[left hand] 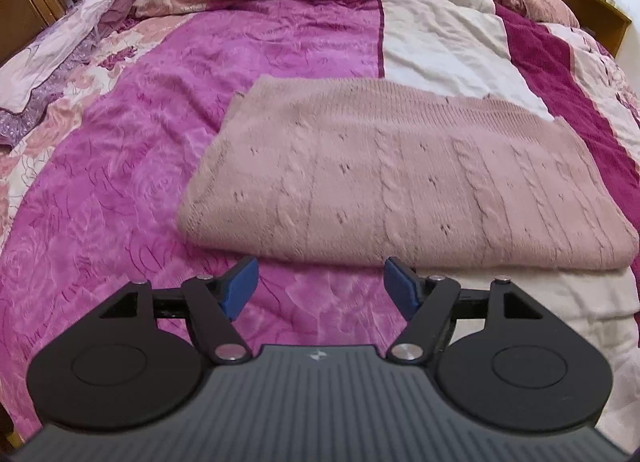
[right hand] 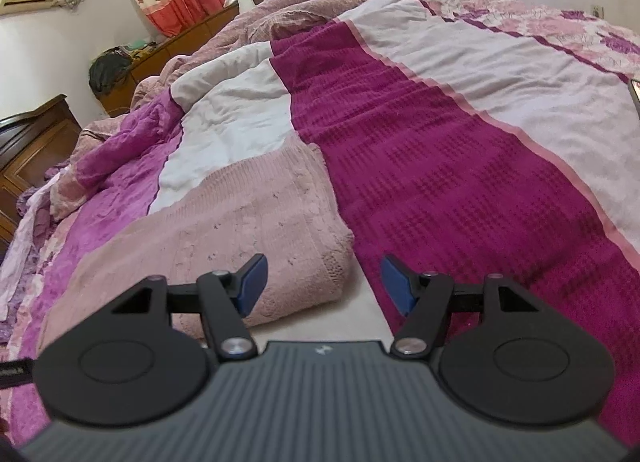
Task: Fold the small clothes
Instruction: 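Open both grippers to release the folded cardigan, then grasp the folded cardigan's edge with the right gripper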
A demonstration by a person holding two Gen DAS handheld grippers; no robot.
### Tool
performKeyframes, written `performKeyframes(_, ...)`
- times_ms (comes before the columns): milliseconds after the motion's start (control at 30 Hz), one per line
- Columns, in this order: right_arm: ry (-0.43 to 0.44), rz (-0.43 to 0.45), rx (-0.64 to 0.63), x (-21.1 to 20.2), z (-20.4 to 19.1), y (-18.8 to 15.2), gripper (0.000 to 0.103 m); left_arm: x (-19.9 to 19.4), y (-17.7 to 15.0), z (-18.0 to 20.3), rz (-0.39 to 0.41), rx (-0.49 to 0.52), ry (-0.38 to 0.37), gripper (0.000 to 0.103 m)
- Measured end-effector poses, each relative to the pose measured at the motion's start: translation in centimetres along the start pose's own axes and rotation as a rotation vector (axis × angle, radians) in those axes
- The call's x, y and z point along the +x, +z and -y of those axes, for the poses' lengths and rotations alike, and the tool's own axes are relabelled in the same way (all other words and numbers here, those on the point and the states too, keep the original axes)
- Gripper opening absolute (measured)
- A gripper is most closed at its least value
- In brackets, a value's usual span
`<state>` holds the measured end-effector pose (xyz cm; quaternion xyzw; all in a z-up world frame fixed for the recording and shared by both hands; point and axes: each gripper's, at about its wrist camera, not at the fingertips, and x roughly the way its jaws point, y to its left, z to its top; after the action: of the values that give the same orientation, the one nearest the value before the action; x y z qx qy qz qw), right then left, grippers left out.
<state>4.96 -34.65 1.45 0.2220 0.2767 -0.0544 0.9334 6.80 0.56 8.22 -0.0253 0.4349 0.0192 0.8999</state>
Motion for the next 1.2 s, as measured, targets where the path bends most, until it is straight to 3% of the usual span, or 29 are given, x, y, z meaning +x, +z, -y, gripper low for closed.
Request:
performKeyframes(233,0.079,-0.051,-0.042,2.6,1.2,2.0,0.065,0.4,-0.5,0.9,-0.021,0.03,0.028,0.076)
performKeyframes(367,0.104,-0.134,-0.068,5.4,1.7,2.3,0.065,0.7,-0.6,0.9,-0.037,0.021,0.043,0.076)
performKeyframes(567,0.247,-0.206,-0.075,7.7,1.8,2.4,0.067,1.4,-1.0,1.2,-0.056,0.03,0.063,0.076)
performKeyframes(933,0.371,-0.158,0.041,10.7,1.2,3.4,0.067,2.4,-1.1,1.3,-0.086,0.03,0.083,0.076)
performKeyframes(1067,0.368,-0.151,0.061,10.8,1.6,3.2,0.059,2.4,-1.1,1.3,-0.085,0.028,0.081,0.076)
performKeyframes(1167,0.357,-0.158,0.076,10.7,2.3,3.2,0.044,2.6,-1.1,1.3,-0.087,0.031,0.078,0.076)
performKeyframes(1200,0.355,-0.159,0.088,10.6,2.5,3.3,0.033,2.6,-1.0,1.3,-0.087,0.031,0.078,0.076)
